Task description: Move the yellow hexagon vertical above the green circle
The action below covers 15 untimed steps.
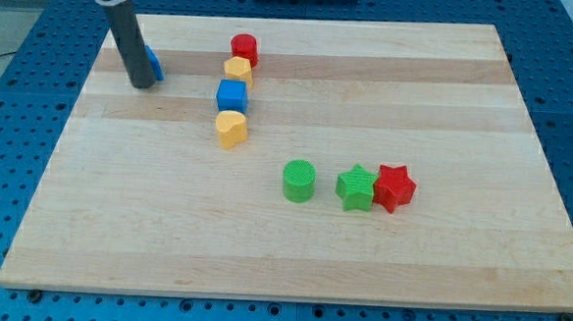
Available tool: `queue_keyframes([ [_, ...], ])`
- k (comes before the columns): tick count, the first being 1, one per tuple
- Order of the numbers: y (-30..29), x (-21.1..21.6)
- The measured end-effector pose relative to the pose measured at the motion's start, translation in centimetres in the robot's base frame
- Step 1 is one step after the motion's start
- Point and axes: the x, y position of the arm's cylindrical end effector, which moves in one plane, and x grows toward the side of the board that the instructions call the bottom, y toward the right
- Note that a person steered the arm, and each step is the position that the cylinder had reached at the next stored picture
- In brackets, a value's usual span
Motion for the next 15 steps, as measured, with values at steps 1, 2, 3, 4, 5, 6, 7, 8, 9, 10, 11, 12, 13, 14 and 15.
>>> queue_keyframes([
  [1, 0.5, -3.0],
  [2, 0.3, -6.3],
  [3, -0.2, -7.3],
  [4, -0.2, -7.3],
  [5, 1.4, -7.0],
  [6, 2.2, -6.7],
  [7, 3.7, -5.7],
  [8, 7.0, -3.5],
  [9, 7.9, -2.4],
  [10, 7.9, -0.6],
  [11, 11.2, 0.6],
  [12, 16.4, 1.2],
  [13, 17.5, 2.9],
  [14, 20.5, 4.0],
  [15, 20.8, 3.5],
])
